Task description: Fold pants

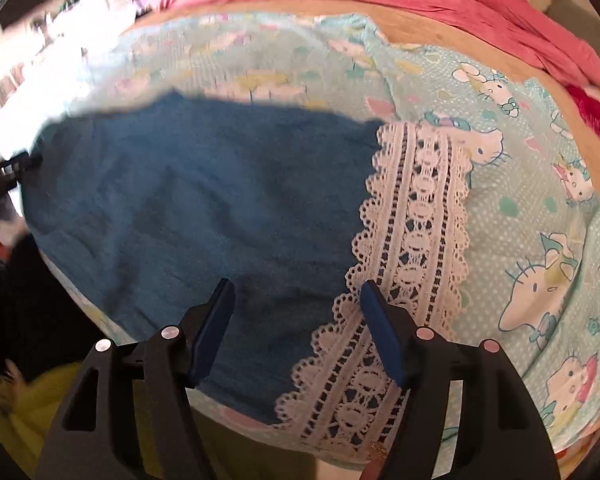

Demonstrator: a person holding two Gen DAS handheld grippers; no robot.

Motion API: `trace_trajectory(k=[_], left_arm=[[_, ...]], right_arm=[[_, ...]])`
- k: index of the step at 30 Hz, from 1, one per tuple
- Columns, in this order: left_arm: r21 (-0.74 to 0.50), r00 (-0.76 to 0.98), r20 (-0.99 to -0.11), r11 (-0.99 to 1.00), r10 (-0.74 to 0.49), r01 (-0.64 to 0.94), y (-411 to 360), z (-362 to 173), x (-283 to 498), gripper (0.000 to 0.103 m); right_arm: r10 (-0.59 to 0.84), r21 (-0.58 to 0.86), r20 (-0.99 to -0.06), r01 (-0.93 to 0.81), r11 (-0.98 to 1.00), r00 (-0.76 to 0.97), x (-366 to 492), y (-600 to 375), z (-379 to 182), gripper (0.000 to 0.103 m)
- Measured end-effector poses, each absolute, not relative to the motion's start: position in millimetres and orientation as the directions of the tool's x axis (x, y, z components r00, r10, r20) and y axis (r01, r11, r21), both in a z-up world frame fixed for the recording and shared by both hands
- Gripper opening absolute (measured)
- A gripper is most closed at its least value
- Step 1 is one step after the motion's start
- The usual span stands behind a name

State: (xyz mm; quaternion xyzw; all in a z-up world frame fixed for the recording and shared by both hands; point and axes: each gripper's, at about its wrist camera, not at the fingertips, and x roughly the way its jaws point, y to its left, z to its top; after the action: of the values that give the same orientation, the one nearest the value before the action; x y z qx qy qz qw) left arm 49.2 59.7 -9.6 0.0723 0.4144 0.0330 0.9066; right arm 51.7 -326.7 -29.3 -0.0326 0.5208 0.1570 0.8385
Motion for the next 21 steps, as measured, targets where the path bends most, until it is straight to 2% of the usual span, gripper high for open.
trace_trajectory(k=[2,4,8,16,19,21], left_arm=[[0.140,0.683,-0.724,0.990,0.095,0.011,53,7,45,0.058],[0.113,0.704,-0.708,0.993,0.056,0.035,45,20,44,0.064],[0.055,0.700,-0.713,0.992,-0.041,0.114,19,26,49,0.065],[-0.001,0.592,-0.781,0.949,-0.197,0.315,-55,-13,43,0.065],[0.019,0.531,-0.824,0.927,-0.198,0.375,-79,-39,39,0.065],[0.045,0.495,-0.853,0.921,-0.166,0.386,-87,-55,37,0.065]], right_arm=[[0.278,0.158,-0.853,-0.289,0.944,0.441,55,-329,-14,0.064],[0.308,0.180,-0.822,-0.294,0.939,0.478,60,-328,1,0.064],[0.331,0.171,-0.793,-0.334,0.927,0.511,79,-316,23,0.064],[0.402,0.180,-0.760,-0.428,0.886,0.510,137,-273,54,0.064],[0.411,0.174,-0.775,-0.463,0.869,0.480,159,-254,51,0.063],[0.402,0.170,-0.804,-0.478,0.862,0.438,173,-244,41,0.059]])
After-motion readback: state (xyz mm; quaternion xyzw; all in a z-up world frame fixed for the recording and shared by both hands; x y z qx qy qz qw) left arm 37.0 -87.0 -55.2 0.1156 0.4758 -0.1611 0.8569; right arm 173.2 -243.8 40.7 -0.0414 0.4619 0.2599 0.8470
